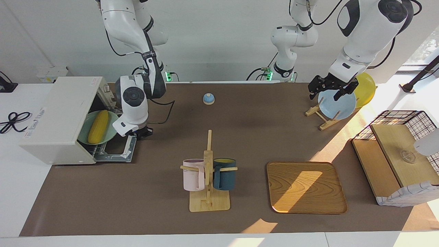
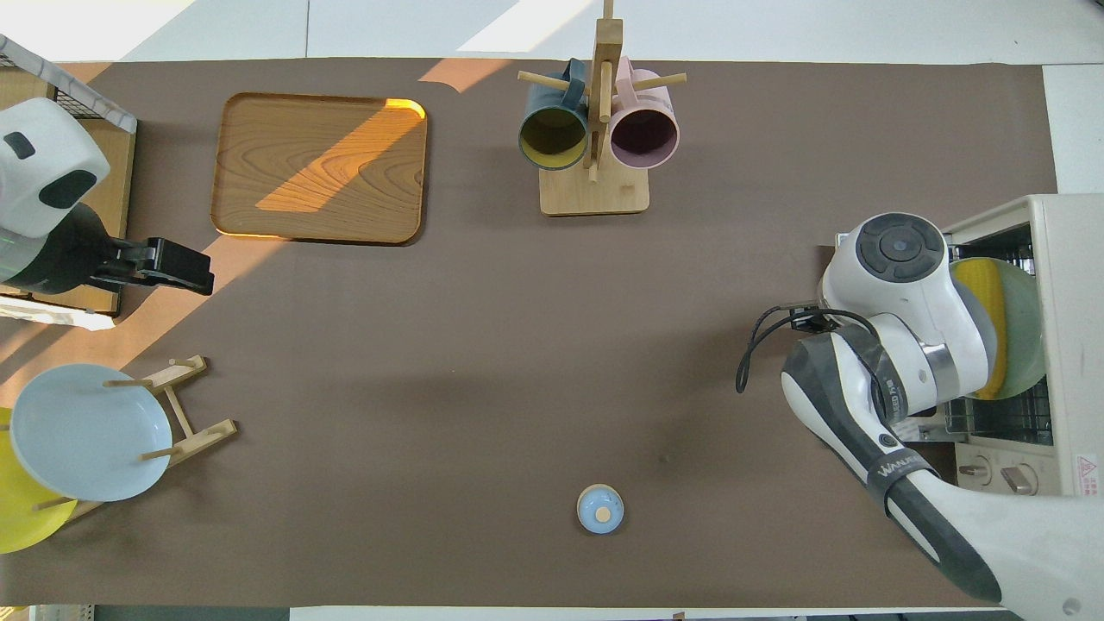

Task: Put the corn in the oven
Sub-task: 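Push the oven door shut with the right gripper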

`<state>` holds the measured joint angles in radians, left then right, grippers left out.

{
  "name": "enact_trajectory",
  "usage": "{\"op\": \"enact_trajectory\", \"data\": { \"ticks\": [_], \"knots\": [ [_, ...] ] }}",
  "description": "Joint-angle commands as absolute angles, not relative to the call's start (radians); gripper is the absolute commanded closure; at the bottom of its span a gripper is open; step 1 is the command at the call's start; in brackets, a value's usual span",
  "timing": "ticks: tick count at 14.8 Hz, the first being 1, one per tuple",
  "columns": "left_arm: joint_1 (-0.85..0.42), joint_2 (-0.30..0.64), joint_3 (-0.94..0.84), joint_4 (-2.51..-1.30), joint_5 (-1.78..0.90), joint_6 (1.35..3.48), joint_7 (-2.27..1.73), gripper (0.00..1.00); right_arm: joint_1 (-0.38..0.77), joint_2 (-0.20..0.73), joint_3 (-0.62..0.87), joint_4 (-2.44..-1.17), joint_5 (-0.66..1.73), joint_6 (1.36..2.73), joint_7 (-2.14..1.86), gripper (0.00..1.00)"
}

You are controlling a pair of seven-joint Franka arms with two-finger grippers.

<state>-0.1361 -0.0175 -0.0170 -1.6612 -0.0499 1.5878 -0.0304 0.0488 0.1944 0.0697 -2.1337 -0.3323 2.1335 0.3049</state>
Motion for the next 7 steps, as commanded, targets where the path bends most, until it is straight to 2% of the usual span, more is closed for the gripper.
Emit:
{"op": "enact_trajectory", "data": {
  "ticks": [1,4,7],
  "knots": [
    [-0.123,-0.032,-0.026,-1.671,-0.035,1.597,-0.023,0.00,0.006,0.195,0.043,-1.978,-0.416,1.963,0.178,1.00],
    [-0.123,-0.032,-0.026,-1.671,-0.035,1.597,-0.023,0.00,-0.044,0.164,0.044,-1.893,-0.400,1.846,0.065,1.00],
    [-0.123,-0.032,-0.026,-1.671,-0.035,1.598,-0.023,0.00,-0.103,0.118,0.043,-1.887,-0.384,1.803,-0.029,1.00]
  ]
}}
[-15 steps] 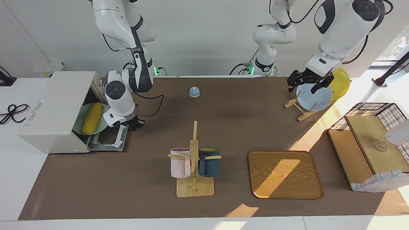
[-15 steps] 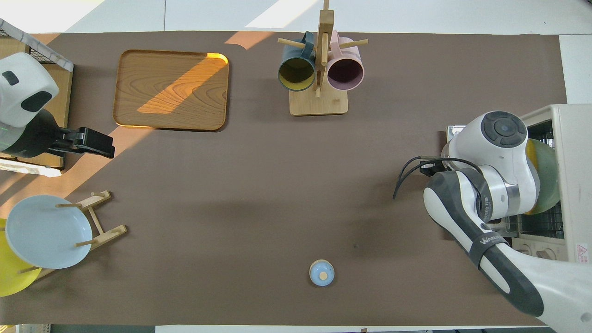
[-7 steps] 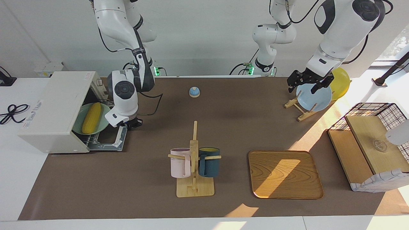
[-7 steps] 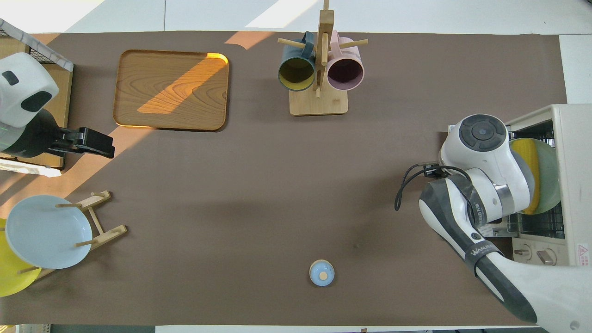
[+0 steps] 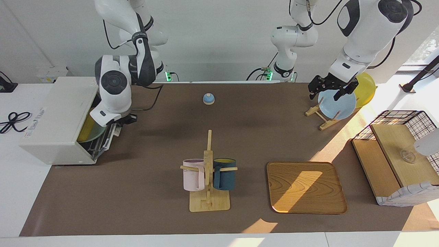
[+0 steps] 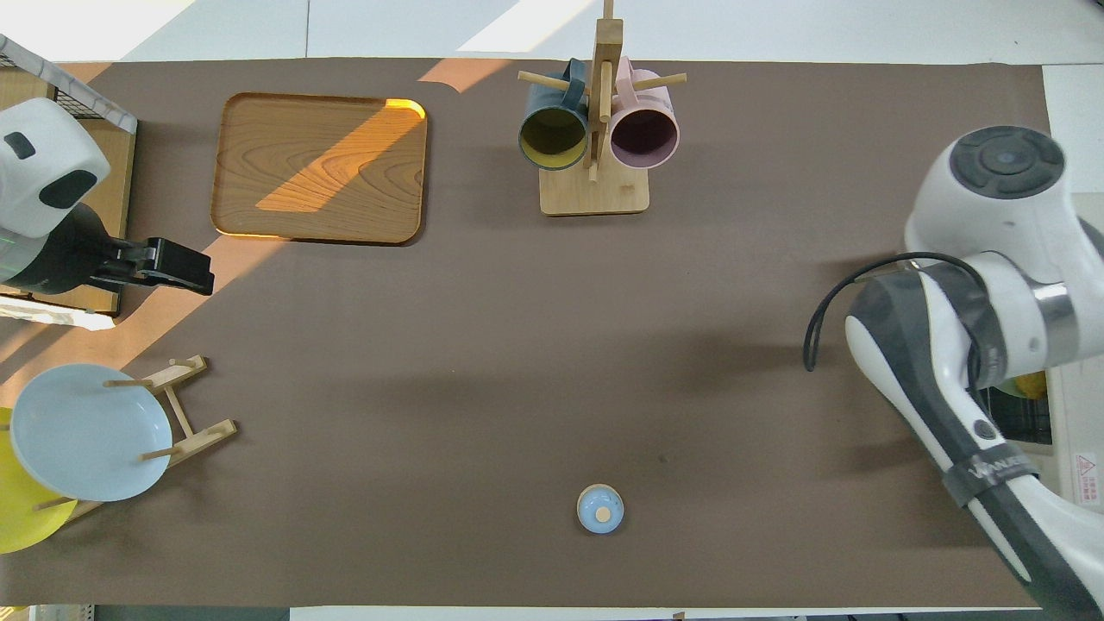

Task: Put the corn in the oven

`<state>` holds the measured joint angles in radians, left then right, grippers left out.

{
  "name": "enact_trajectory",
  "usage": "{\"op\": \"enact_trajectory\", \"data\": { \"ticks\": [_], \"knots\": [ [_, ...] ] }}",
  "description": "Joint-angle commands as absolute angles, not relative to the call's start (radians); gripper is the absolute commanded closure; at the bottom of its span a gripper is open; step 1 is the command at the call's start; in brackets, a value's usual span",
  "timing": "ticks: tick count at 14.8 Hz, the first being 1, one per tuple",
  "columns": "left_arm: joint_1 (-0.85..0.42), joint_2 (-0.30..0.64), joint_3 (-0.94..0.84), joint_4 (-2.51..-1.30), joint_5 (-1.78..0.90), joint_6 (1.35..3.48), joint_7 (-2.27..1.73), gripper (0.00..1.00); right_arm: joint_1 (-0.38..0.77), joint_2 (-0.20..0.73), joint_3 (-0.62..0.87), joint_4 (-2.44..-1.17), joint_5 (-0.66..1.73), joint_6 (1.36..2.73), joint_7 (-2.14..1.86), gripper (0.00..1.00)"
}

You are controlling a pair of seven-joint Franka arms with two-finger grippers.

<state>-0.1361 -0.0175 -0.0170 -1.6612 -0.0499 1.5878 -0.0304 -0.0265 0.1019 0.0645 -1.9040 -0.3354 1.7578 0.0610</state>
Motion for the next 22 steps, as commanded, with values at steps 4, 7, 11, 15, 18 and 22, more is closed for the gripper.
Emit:
{"op": "enact_trajectory", "data": {
  "ticks": [4,7,11,15,18,22],
  "knots": [
    [-0.123,-0.032,-0.026,-1.671,-0.035,1.597,-0.023,0.00,-0.144,0.112,0.038,-1.879,-0.316,1.784,-0.080,1.00],
    [-0.123,-0.032,-0.026,-1.671,-0.035,1.597,-0.023,0.00,-0.143,0.107,0.040,-1.757,-0.162,1.680,-0.075,0.50],
    [-0.123,-0.032,-0.025,-1.671,-0.035,1.597,-0.023,0.00,-0.130,0.095,0.049,-1.568,-0.054,1.542,-0.074,0.00],
    [-0.123,-0.032,-0.026,-1.671,-0.035,1.597,-0.023,0.00,-0.112,0.097,0.089,-1.487,-0.051,1.451,-0.071,0.00],
    [-0.123,-0.032,-0.025,-1.671,-0.035,1.597,-0.023,0.00,-0.114,0.100,0.097,-1.483,-0.018,1.439,-0.066,0.00],
    [-0.123,-0.032,-0.026,-1.671,-0.035,1.597,-0.023,0.00,-0.114,0.101,0.097,-1.463,-0.017,1.416,-0.064,0.00]
  ]
}}
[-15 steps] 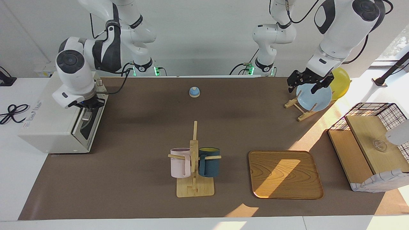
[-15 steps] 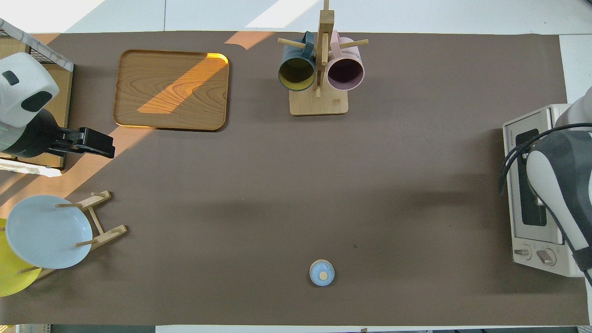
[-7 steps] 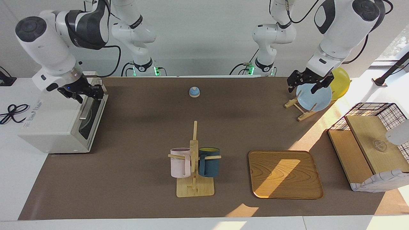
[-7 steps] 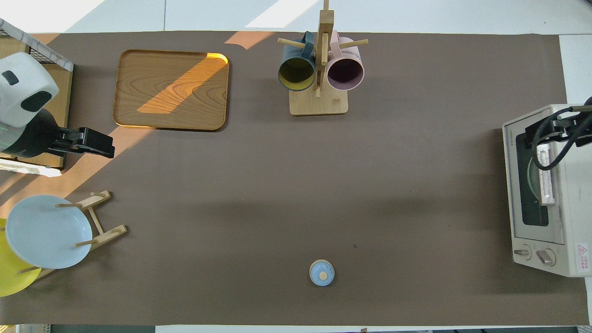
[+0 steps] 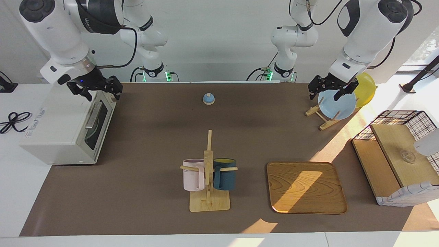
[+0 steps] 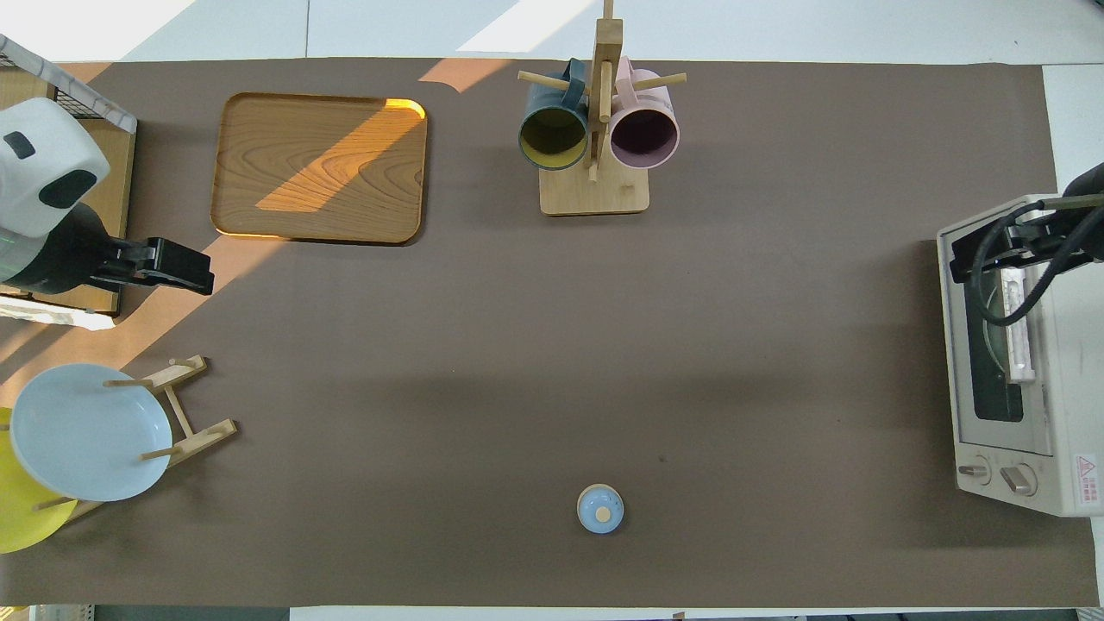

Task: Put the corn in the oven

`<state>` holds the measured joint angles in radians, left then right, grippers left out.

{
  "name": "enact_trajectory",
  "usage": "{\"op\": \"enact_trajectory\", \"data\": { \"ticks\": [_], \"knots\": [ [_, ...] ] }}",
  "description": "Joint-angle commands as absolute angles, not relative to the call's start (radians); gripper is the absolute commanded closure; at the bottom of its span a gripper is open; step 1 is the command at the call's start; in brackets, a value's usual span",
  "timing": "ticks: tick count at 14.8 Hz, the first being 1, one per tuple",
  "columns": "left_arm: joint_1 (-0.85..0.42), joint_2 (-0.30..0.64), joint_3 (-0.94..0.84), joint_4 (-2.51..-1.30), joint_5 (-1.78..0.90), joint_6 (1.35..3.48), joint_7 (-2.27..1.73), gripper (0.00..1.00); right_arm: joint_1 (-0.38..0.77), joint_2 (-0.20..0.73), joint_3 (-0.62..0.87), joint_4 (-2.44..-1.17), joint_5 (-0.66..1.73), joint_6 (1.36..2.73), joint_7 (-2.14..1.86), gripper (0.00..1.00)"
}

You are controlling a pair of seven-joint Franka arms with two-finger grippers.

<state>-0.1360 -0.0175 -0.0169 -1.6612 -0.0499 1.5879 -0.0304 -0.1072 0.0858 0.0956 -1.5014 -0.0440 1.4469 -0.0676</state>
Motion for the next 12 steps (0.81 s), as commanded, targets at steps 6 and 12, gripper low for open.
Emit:
{"op": "enact_trajectory", "data": {
  "ticks": [6,12],
  "knots": [
    [-0.123,-0.032,-0.025,-1.671,-0.035,1.597,-0.023,0.00,-0.025,0.083,0.028,-1.463,-0.018,1.414,-0.064,0.00],
    [-0.123,-0.032,-0.026,-1.671,-0.035,1.597,-0.023,0.00,-0.032,0.065,0.032,-1.476,-0.018,1.414,-0.061,0.00]
  ]
}}
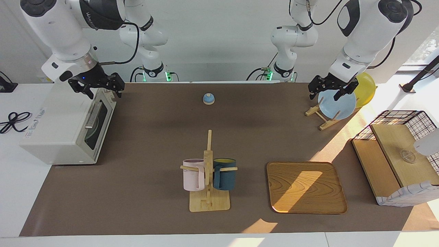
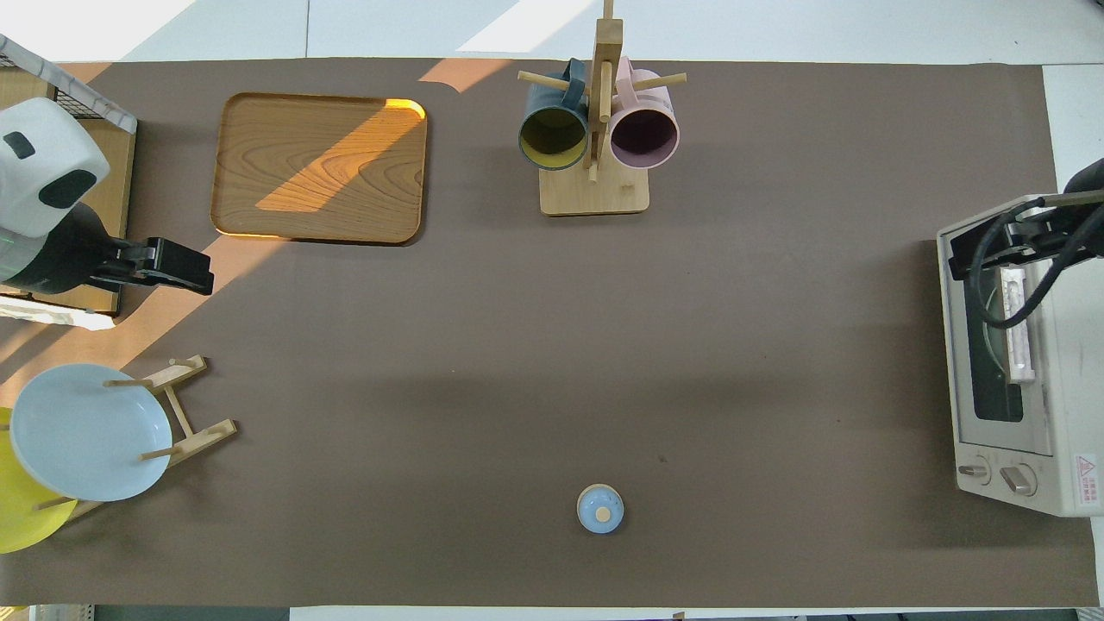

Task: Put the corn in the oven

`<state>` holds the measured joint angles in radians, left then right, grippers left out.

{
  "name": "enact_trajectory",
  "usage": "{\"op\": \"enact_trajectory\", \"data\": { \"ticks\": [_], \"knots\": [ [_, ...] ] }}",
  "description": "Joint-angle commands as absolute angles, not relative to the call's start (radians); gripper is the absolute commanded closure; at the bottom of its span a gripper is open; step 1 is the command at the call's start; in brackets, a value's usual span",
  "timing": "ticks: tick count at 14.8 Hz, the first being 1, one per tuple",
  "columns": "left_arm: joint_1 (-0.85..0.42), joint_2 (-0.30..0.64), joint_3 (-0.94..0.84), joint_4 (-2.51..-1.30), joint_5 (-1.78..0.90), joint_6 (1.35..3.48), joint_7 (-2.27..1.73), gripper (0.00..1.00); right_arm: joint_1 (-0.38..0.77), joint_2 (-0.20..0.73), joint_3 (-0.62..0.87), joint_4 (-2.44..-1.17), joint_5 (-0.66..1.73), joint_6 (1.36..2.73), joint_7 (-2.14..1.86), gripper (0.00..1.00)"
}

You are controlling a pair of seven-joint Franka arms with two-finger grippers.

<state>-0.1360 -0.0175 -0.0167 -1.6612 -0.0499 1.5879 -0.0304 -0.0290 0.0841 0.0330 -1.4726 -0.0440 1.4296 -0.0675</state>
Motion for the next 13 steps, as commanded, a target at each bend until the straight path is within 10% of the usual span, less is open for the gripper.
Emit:
{"op": "enact_trajectory", "data": {
  "ticks": [1,13],
  "knots": [
    [-0.123,-0.032,-0.025,-1.671,-0.035,1.597,-0.023,0.00,-0.032,0.046,0.031,-1.497,-0.018,1.407,-0.054,0.00],
    [-0.123,-0.032,-0.025,-1.671,-0.035,1.597,-0.023,0.00,-0.041,-0.006,0.032,-1.575,-0.018,1.428,-0.061,0.00]
  ]
}}
